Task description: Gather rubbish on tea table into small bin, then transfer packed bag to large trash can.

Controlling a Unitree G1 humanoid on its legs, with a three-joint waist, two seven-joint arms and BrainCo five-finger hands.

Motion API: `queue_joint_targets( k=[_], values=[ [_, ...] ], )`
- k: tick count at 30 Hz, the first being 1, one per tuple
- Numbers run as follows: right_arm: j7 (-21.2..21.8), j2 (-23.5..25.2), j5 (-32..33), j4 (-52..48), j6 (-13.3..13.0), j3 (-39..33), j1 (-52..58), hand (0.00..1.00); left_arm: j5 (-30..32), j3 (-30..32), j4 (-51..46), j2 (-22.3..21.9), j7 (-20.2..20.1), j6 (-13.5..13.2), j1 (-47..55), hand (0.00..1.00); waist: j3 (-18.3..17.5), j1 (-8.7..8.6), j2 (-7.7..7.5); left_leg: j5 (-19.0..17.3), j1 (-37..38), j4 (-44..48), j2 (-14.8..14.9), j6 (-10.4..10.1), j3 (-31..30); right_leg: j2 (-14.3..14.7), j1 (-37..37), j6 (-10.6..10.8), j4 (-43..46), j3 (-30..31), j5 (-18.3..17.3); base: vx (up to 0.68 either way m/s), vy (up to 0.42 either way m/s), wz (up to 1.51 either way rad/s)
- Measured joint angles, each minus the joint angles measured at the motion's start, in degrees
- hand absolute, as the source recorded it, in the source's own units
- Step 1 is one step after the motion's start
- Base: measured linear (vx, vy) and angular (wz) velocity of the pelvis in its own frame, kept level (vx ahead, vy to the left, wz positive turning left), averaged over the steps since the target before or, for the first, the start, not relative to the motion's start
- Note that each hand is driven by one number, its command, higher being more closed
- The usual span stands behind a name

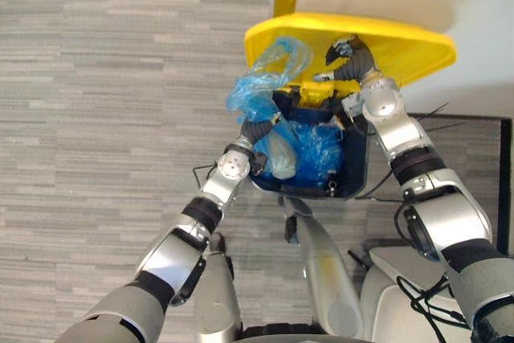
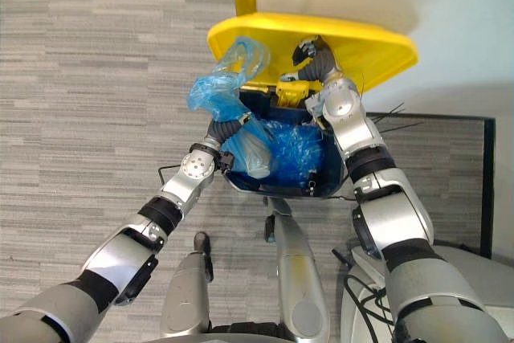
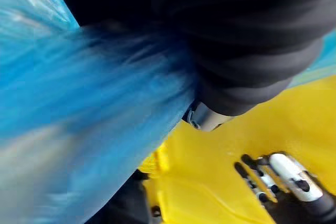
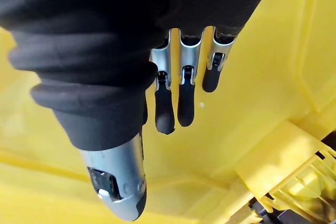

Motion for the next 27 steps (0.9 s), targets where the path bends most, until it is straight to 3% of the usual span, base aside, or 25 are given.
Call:
queue_joint_targets(
  k=[4,5,11,19,25,27],
  values=[
    [0.0,0.1,1.8,-0.4,0.0,1.7,-2.2,0.0,0.5,0.0,2.9,-1.7,-0.5,0.6,-1.9,1.0,1.3,-0.47,-0.21,-1.1,-2.3,1.9,0.1,-0.2,1.8,0.5,-2.5,-0.8,0.1,1.6,0.9,0.07,0.021,-0.24],
    [0.0,0.4,2.2,-0.8,0.0,1.7,-2.2,0.0,0.5,0.0,2.9,-2.7,-1.1,0.9,-1.8,0.0,1.3,-0.34,-0.2,-1.5,-2.9,2.4,0.2,-0.2,2.1,0.6,-3.1,-0.7,0.1,1.7,0.8,0.08,0.008,-0.17],
    [0.0,2.9,2.5,-6.5,0.2,1.8,-2.2,0.0,1.0,2.3,2.8,-6.9,-1.2,1.3,-0.8,0.0,1.3,-0.04,-0.19,-3.0,-4.1,4.5,1.7,-0.8,4.6,1.8,-5.4,-0.8,1.7,3.0,0.8,0.08,0.004,-0.18],
    [-0.5,4.5,2.7,-9.6,0.6,2.7,-0.3,0.0,7.9,3.7,2.4,-9.5,-1.2,2.2,-0.8,0.0,1.3,-0.03,-0.16,-3.1,-3.7,5.5,3.2,-1.4,5.2,2.5,-4.8,-0.5,2.2,2.4,0.3,0.06,-0.011,-0.01],
    [-1.8,5.1,1.4,-19.9,0.0,0.8,9.1,0.0,9.6,6.7,0.4,-8.9,-1.3,2.6,3.5,0.0,1.1,0.15,-0.15,-2.9,0.1,5.2,4.0,-1.7,5.0,2.3,-0.6,-0.9,2.4,1.2,-0.2,0.04,0.007,0.11],
    [-1.9,5.3,-0.8,-21.9,-0.8,-1.3,14.4,0.0,10.8,7.5,-0.1,-6.7,-1.3,2.6,7.2,0.0,1.0,0.32,-0.24,-2.4,2.7,4.4,3.9,-2.4,4.5,1.8,2.4,-0.7,2.2,0.1,-0.6,0.02,0.028,0.33]
  ],
)
